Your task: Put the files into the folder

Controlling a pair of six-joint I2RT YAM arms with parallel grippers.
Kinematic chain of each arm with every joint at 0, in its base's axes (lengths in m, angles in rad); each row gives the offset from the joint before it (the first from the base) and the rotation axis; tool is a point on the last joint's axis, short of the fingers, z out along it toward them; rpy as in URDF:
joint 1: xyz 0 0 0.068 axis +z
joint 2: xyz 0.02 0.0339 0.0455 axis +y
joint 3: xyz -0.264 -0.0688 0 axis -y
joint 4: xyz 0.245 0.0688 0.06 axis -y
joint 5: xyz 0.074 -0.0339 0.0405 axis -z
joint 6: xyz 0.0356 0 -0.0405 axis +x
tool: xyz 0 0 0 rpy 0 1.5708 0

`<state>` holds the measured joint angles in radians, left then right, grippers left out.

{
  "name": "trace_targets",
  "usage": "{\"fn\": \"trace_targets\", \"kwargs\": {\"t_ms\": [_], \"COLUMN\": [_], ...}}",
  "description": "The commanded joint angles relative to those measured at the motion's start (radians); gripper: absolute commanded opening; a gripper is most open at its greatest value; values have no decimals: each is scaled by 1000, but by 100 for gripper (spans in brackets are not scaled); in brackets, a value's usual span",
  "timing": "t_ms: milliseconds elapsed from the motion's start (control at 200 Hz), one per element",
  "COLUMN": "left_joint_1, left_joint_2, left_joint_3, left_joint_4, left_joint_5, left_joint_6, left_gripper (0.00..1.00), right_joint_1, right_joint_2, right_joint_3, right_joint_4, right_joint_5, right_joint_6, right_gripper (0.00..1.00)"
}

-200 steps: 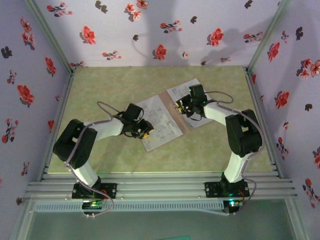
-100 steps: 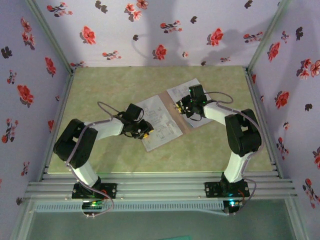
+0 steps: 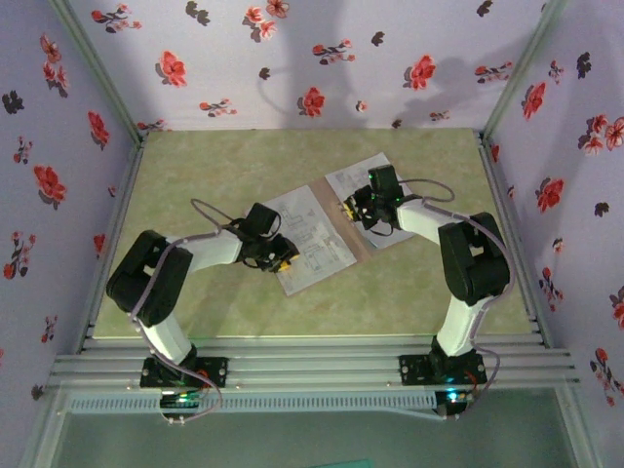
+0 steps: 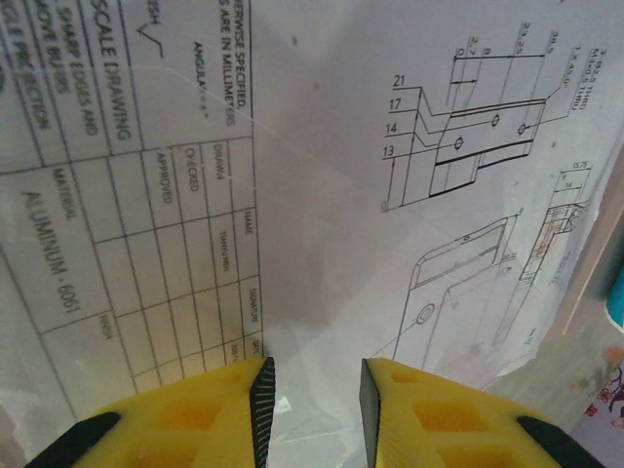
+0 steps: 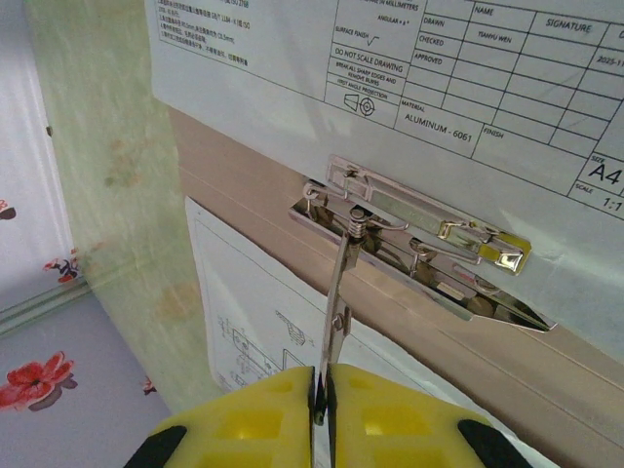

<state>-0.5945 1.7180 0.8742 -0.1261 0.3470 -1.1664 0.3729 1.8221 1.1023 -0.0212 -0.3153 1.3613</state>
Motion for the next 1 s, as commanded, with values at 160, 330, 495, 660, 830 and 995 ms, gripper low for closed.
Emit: {"fn": "trace_targets", "kwargs": {"t_ms": [160, 330, 495, 660, 830, 995], "left_joint_1": [-6, -25, -44, -55, -53, -52], "left_joint_2": [5, 8, 32, 71, 94, 90], "left_joint_3": [35, 72, 106, 119, 102, 88], "left_joint_4": [-33, -43, -57, -69, -88, -122], "left_joint_5": [-16, -14, -7, -2, -17, -34], "left_joint_6": [21, 12, 17, 28, 33, 30], "left_gripper": [31, 30, 30, 31, 28, 26], "right_joint_1": [-3, -5, -5, -7, -15, -36], "right_joint_2": [2, -6, -18, -23, -12, 2], "right_joint_3": [-2, -33, -82, -117, -145, -189], "right_joint_4": [-46, -50, -46, -48, -51, -42], "right_joint_5": [-3, 1, 8, 19, 28, 43], "right_joint_6": [-19, -27, -36, -51, -66, -80], "right_gripper": [7, 1, 0, 0, 0, 0]}}
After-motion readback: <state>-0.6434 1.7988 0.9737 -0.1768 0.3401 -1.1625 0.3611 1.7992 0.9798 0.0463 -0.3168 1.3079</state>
